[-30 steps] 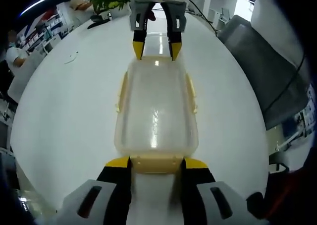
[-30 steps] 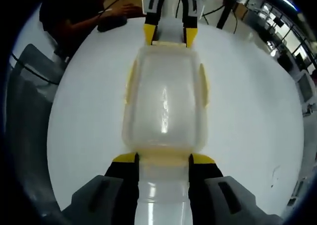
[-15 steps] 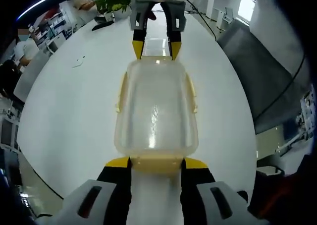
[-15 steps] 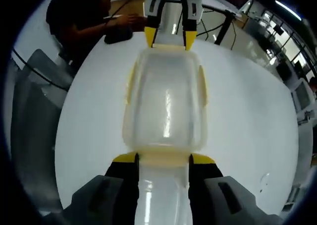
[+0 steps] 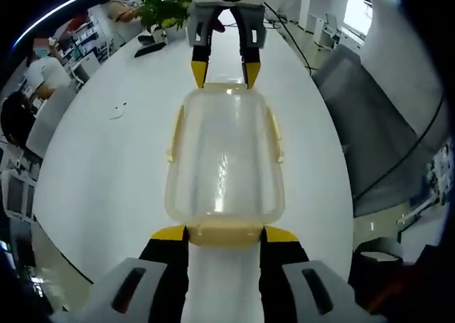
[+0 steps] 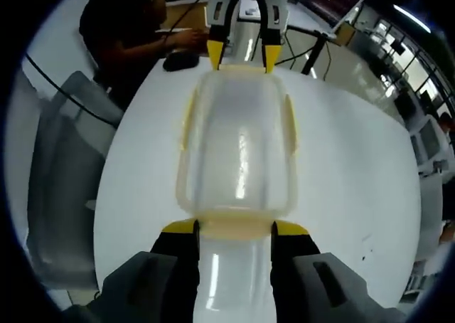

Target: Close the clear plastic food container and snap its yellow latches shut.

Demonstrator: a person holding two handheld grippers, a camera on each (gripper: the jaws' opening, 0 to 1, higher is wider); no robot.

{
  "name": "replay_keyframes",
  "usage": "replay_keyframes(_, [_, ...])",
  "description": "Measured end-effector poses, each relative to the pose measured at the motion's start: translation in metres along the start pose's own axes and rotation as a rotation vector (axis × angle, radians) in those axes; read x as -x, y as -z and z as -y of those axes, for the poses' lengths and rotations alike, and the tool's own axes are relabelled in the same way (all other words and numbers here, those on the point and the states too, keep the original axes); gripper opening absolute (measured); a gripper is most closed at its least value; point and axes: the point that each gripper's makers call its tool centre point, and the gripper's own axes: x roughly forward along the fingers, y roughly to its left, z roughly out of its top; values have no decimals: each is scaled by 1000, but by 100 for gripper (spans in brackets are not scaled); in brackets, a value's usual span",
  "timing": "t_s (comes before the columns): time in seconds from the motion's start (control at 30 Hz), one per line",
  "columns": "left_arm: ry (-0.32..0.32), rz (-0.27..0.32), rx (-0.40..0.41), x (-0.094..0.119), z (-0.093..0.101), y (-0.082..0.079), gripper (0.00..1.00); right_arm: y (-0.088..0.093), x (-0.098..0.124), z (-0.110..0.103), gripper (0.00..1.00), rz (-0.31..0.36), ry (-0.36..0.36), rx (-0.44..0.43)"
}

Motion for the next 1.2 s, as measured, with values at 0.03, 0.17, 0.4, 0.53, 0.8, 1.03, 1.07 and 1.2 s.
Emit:
replay_keyframes(0.03, [-1,2,-1,-1,0,-6,32,3,3,0,35,-2,0,-2])
replay_keyframes(0.17, [-1,8,-5,-6,2,-24,32,18,12,-1,35,-8,-3,-6])
replay_keyframes(0.4, [8,11,-7,-22,7,-47,32,44,24,-7,35,-1,-10,-15])
replay_keyframes(0.53, [10,16,-14,-32,8,-62,32,61,29,-11,35,-6,-14,-24])
replay_keyframes(0.8, [8,28,-19,-52,10,-90,32,94,38,-16,35,12,-20,-41])
replay_keyframes(1.03, [13,41,-25,-73,12,-110,32,124,39,-21,35,2,-27,-44])
replay_keyframes(1.07, [13,44,-23,-75,11,-112,32,127,39,-21,35,1,-26,-44])
replay_keyframes(1.2, [11,48,-24,-86,10,-121,32,140,40,-21,35,-1,-27,-48])
